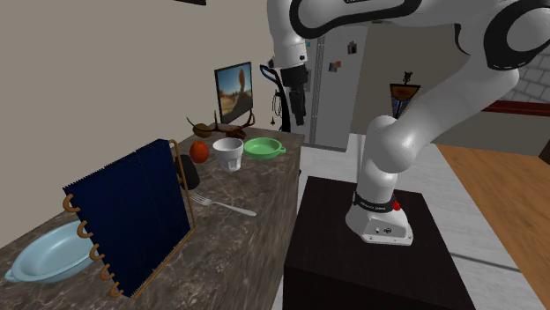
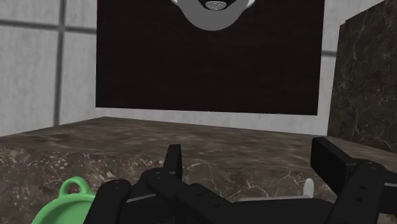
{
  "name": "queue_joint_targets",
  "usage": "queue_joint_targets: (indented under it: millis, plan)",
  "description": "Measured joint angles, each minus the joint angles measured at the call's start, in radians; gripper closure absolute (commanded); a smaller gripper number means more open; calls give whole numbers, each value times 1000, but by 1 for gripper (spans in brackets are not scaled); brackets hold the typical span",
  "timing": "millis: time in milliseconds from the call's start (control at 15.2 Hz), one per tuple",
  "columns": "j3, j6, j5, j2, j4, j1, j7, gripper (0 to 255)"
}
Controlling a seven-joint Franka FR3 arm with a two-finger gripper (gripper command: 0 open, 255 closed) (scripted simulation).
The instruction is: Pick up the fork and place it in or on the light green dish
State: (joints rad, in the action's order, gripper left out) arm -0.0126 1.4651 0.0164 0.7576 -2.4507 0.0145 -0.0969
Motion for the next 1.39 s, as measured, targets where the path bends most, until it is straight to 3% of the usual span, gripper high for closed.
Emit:
queue_joint_targets:
  millis: [198,792,1386]
  plan:
    - [-14,37,13,-32,-4,-4,19,0]
    - [-115,293,81,-293,21,-30,154,0]
    - [-194,508,77,-636,172,-46,295,0]
